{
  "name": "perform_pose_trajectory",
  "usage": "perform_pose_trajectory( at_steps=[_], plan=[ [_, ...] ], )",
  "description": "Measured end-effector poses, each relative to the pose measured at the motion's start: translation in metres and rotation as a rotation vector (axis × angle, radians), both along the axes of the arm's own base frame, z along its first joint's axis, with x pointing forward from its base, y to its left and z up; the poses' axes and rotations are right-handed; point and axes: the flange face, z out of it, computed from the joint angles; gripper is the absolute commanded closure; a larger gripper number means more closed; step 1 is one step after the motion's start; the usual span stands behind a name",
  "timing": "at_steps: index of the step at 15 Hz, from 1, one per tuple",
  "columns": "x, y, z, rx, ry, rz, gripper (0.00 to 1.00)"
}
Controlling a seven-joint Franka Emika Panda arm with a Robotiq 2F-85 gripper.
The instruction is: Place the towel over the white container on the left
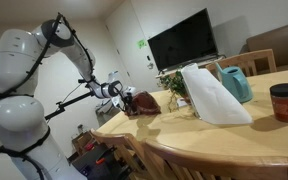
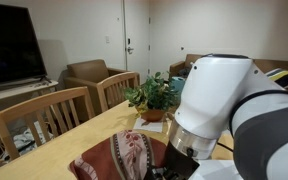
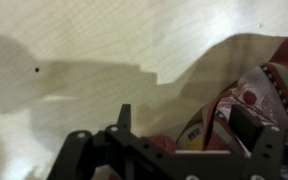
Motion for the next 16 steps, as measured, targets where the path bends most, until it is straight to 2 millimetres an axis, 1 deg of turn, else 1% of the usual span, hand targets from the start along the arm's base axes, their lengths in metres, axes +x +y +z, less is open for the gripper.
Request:
perform_pose_trajectory(
  at_steps=[8,16],
  plan=[
    [-0.004,-0.008,-0.017,-0.026,0.043,-0.005,0.0],
    [0.0,-0.013,-0.018,-0.034,0.04,-0.015,0.0]
  ],
)
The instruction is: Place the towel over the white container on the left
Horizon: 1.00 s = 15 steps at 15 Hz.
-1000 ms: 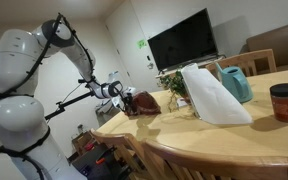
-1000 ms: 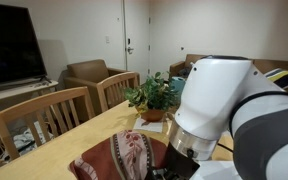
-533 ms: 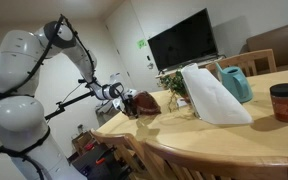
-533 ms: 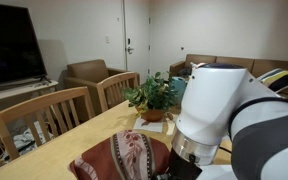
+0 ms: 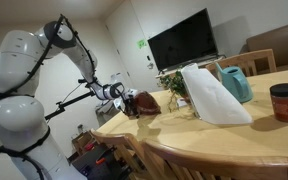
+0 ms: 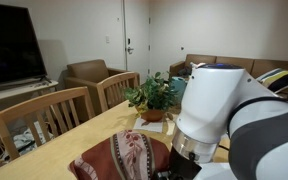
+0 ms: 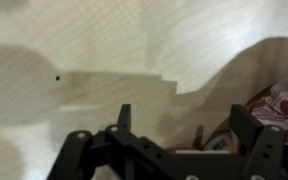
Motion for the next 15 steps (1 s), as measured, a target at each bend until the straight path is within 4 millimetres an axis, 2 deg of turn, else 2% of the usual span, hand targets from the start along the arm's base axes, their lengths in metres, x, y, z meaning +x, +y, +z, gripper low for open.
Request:
perform_pose_trajectory(
  at_steps=[4,10,15],
  plan=[
    [0.004,0.002,0.004,0.01,-0.027,-0.001,0.0],
    [0.005,0.017,0.011,0.021,-0.052,0.023,0.0],
    [0.006,0.02,0.009,0.024,-0.07,0.026,0.0]
  ],
)
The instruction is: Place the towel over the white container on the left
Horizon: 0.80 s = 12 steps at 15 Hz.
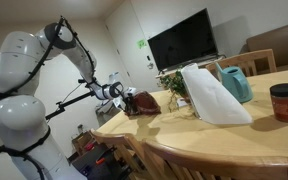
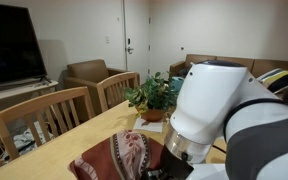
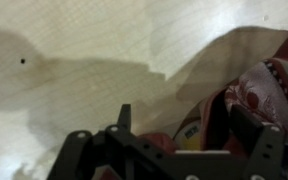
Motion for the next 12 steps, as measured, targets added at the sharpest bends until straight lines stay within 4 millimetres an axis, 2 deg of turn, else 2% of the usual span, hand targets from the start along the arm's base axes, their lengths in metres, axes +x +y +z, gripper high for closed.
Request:
perform_pose_trajectory(
  at_steps=[6,7,8,12],
  plan=[
    [0.004,-0.008,-0.01,-0.008,-0.041,-0.011,0.0],
    [0.005,-0.009,-0.011,-0.013,-0.049,-0.013,0.25],
    [0.006,-0.01,-0.013,-0.017,-0.055,-0.014,0.26],
    [0.007,-0.012,-0.015,-0.033,-0.07,-0.014,0.58]
  ],
)
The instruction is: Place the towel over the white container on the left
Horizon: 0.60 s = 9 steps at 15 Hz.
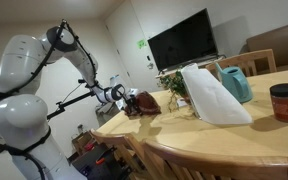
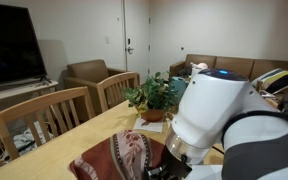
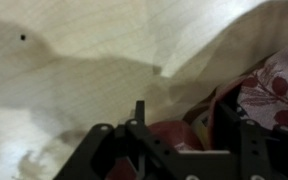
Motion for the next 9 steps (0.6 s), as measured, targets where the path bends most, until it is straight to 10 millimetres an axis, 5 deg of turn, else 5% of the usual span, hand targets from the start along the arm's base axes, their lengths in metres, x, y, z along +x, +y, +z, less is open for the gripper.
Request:
perform_pose_trajectory(
  at_steps=[5,9],
  plan=[
    [-0.0003,0.0033,-0.0009,-0.002,-0.009,-0.005,0.95],
    [-0.0003,0.0045,-0.0018,0.004,-0.018,-0.008,1.0]
  ],
)
